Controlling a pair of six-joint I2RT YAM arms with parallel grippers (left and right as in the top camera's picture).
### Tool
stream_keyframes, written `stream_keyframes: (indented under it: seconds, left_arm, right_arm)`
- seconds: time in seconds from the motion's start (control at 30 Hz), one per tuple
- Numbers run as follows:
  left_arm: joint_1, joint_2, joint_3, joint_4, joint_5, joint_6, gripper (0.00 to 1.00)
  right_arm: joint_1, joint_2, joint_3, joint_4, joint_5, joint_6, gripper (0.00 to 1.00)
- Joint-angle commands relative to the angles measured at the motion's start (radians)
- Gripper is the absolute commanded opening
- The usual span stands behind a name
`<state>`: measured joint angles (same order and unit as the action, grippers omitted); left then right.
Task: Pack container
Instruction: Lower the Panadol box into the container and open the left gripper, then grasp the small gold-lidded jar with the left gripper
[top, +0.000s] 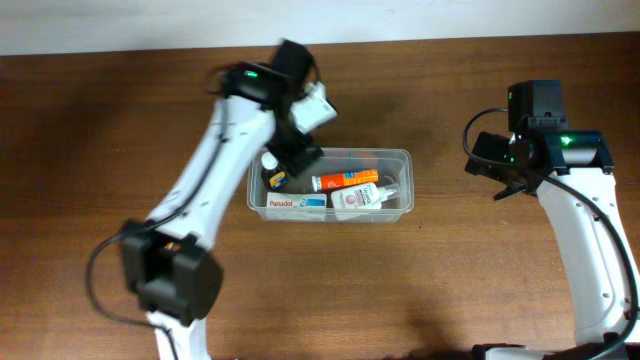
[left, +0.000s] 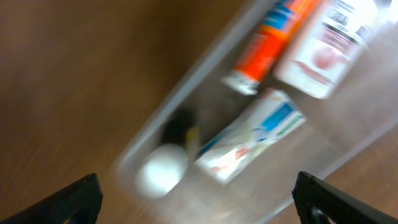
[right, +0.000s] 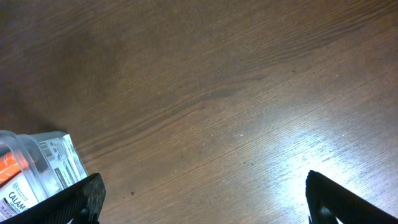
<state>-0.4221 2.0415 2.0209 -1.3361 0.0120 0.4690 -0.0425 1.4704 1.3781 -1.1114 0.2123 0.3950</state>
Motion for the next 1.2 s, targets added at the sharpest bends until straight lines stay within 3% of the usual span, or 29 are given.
stream_keyframes:
  seconds: [0.0, 0.07, 0.13, 0.33, 0.6, 0.93, 1.17]
  left_arm:
    - [0.124, -0.131, 0.034, 0.007, -0.109, -0.362, 0.99]
    - [0.187, -0.158, 0.033, -0.021, -0.138, -0.559, 0.99]
    - [0.244, -0.174, 0.031, -0.060, -0.188, -0.683, 0.99]
    - [0.347, -0.227, -0.027, -0.162, -0.254, -0.768, 0.99]
    - [0.435, -0.356, -0.324, -0.080, -0.311, -0.817, 0.99]
    - [0.638, -0.413, -0.802, 0.218, -0.118, -0.772, 0.99]
    - [0.731, -0.411, -0.975, 0.409, -0.037, -0.693, 0.99]
  right_arm:
    - [-0.004, 0.003, 0.013, 0.000, 0.010, -0.021, 0.95]
    - [-0.004, 0.003, 0.013, 0.000, 0.010, -0.021, 0.95]
    - [-0.004, 0.003, 0.013, 0.000, 0.010, -0.021, 0.96]
    - [-0.004, 0.003, 0.013, 0.000, 0.010, -0.021, 0.96]
    - [-0.004, 0.003, 0.013, 0.000, 0.010, -0.041, 0.97]
    - [-0.004, 0.003, 0.013, 0.000, 0.009, -0.043, 0.97]
    - [-0.004, 0.003, 0.013, 0.000, 0.009, -0.043, 0.97]
